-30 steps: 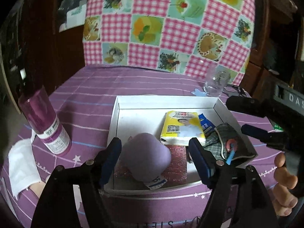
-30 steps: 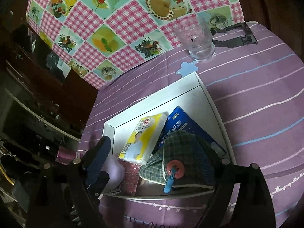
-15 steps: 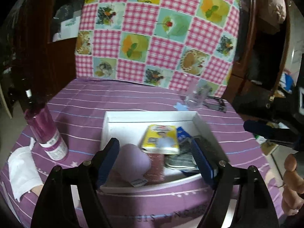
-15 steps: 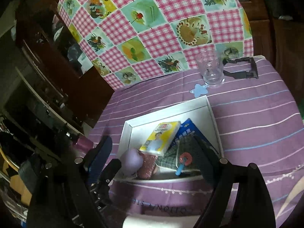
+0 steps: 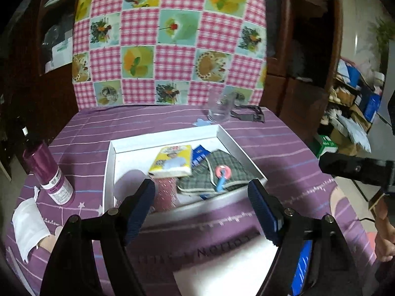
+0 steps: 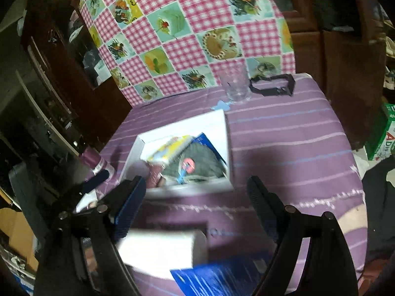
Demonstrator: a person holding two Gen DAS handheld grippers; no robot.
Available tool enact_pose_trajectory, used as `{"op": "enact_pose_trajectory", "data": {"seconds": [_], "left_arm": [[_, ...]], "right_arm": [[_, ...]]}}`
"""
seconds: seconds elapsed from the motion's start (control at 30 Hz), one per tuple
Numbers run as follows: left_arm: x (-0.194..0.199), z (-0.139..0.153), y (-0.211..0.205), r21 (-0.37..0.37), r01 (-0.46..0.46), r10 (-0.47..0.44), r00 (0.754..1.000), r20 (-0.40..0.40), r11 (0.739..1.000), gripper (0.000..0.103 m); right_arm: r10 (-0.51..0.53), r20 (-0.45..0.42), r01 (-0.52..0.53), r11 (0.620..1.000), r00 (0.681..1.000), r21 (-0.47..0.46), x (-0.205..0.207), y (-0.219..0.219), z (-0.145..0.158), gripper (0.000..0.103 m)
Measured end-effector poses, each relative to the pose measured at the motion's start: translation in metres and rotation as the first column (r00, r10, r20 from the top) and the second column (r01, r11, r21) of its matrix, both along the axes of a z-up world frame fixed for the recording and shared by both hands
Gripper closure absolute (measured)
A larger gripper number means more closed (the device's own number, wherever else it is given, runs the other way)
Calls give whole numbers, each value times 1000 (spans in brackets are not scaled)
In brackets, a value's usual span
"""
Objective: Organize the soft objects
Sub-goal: 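Move both grippers to the blue packet beside the paper towel roll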
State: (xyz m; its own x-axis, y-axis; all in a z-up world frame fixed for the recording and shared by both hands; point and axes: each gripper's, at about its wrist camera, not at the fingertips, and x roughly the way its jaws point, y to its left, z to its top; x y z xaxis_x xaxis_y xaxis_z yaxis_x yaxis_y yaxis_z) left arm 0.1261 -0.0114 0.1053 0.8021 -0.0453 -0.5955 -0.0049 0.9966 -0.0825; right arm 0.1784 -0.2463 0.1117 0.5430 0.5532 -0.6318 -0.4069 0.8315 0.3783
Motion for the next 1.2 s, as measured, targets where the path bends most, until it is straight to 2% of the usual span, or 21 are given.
{"op": "enact_pose_trajectory", "data": {"seconds": [0.3,0.5,0.7,0.8,0.9,1.0,1.13,1.2], "left_arm": [[-39,-4,-22,-46,33,-34,999,-28,998,25],[-65,-18,-33,-38,57,-58,998,-34,998,25],[-86,-28,-39,-110,146,-151,988,-29,983,25],[-90,-33,-47,-100,176,-179,983,-25,979,35],[-89,-43,-58,-88,213,-219,973,-71,973,46],[-87,-52,-68,-94,249,-259,958,-124,964,47],[-82,-68,-81,-110,292,-310,923,-228,950,47],[-79,-74,-82,-133,286,-312,916,-251,949,47]], "right_arm": [[-56,-22,56,998,998,4,-31,-45,-37,19],[-67,-20,67,998,998,8,-41,-65,-58,19],[-50,-125,58,996,991,60,-25,-76,-82,19],[-28,-160,38,998,987,54,-24,-72,-90,19],[-7,-166,14,999,986,43,-27,-65,-91,19],[4,-179,-1,1000,984,17,-30,-59,-93,19],[-19,-227,11,999,974,-37,-28,-56,-101,34],[-27,-252,19,999,967,-33,-28,-58,-103,40]]}}
